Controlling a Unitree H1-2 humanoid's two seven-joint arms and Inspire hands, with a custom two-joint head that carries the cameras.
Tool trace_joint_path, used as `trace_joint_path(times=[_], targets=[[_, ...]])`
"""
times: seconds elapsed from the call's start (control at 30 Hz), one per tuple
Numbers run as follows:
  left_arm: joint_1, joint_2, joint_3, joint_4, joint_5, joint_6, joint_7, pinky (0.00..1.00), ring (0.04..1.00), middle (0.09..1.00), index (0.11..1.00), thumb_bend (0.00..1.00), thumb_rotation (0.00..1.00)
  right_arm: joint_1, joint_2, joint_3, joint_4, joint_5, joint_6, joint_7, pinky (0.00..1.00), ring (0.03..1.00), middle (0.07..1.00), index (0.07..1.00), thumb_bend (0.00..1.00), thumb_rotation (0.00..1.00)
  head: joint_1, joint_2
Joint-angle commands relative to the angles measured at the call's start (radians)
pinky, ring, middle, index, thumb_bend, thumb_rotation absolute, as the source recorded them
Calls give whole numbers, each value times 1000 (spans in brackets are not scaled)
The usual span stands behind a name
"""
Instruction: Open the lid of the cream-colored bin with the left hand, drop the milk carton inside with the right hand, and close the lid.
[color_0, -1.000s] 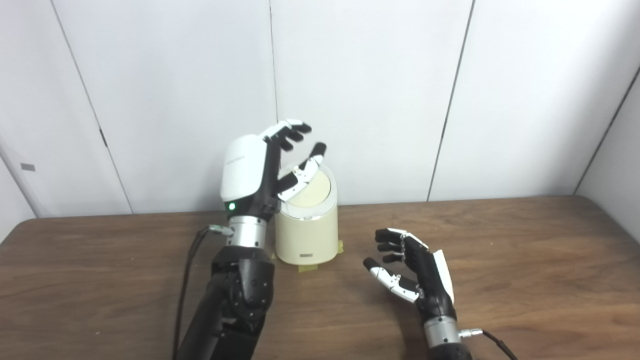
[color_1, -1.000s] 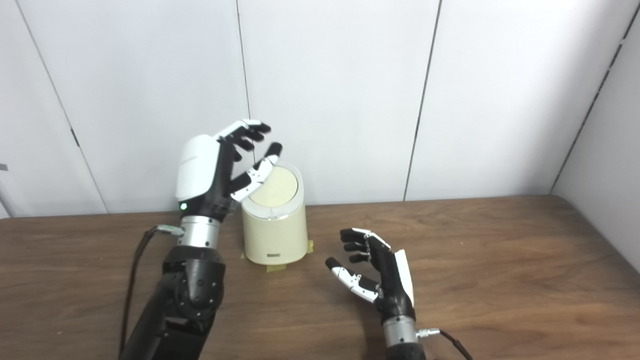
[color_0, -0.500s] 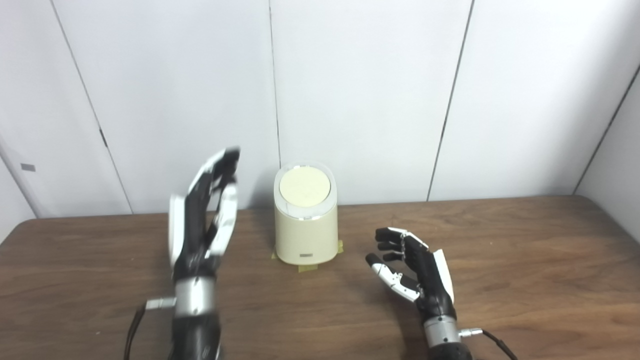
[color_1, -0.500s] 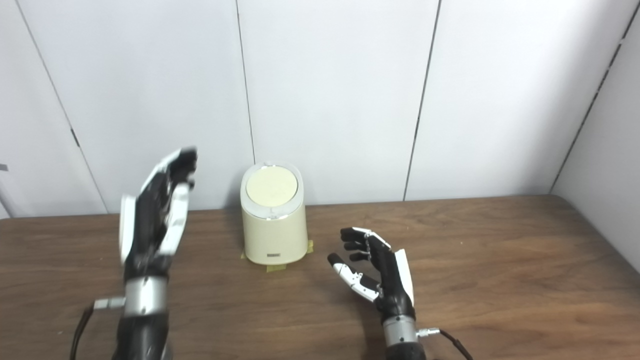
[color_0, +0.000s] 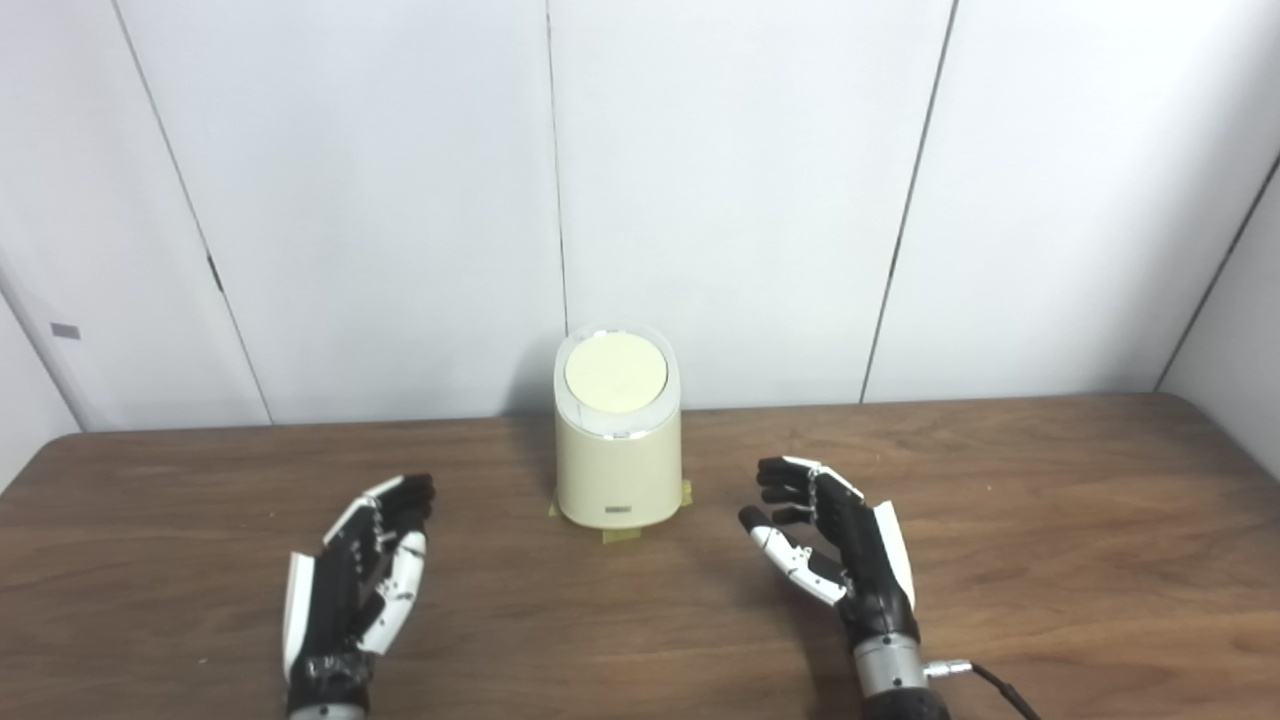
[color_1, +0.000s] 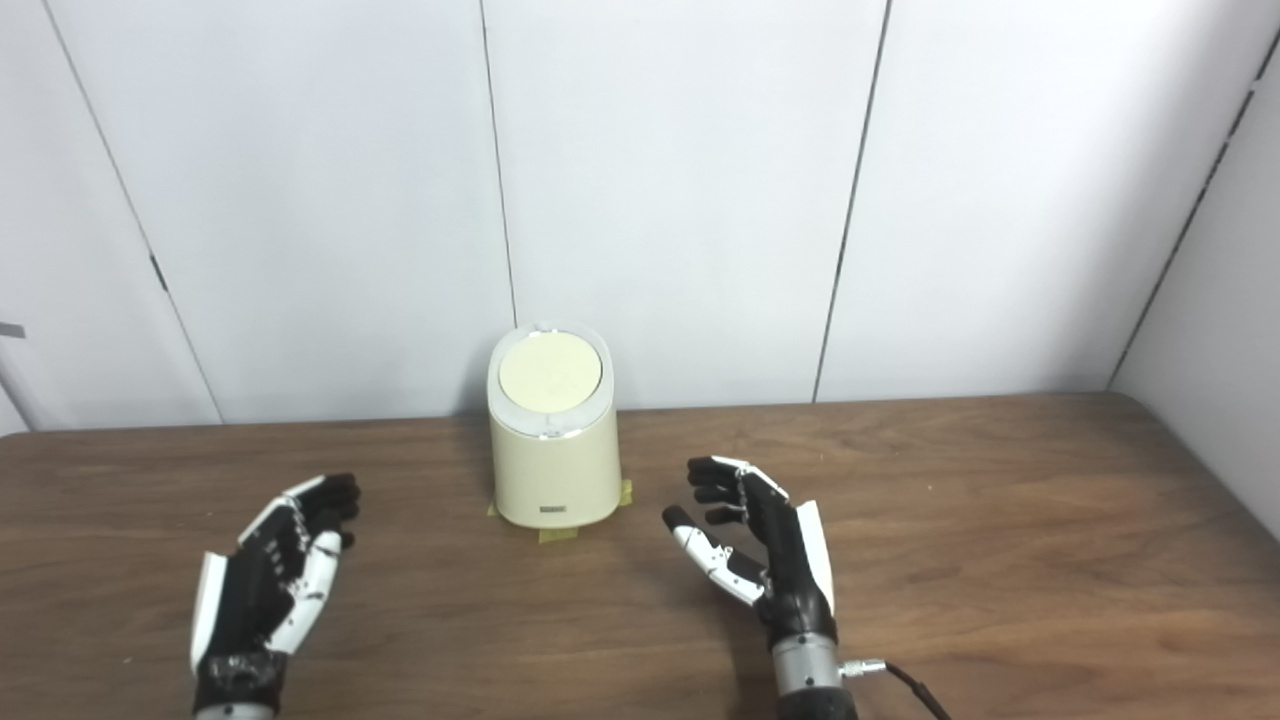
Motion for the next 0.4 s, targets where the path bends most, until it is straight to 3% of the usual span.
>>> trace_joint_path(times=[0.0,0.07,0.37], targets=[[-17,2,9,-1,-16,-29,-7,669,738,744,728,200,489,35,4,-3,-6,-3,-7,1,599,673,683,678,298,308,-1,2],[-8,-3,14,8,-35,-24,-18,674,739,746,728,185,454,36,2,-4,-10,0,-4,3,605,676,683,677,294,296,0,3],[13,-19,11,48,-22,-14,-15,726,788,791,773,178,488,51,-10,-19,-31,24,14,21,606,677,691,675,300,226,-2,8]])
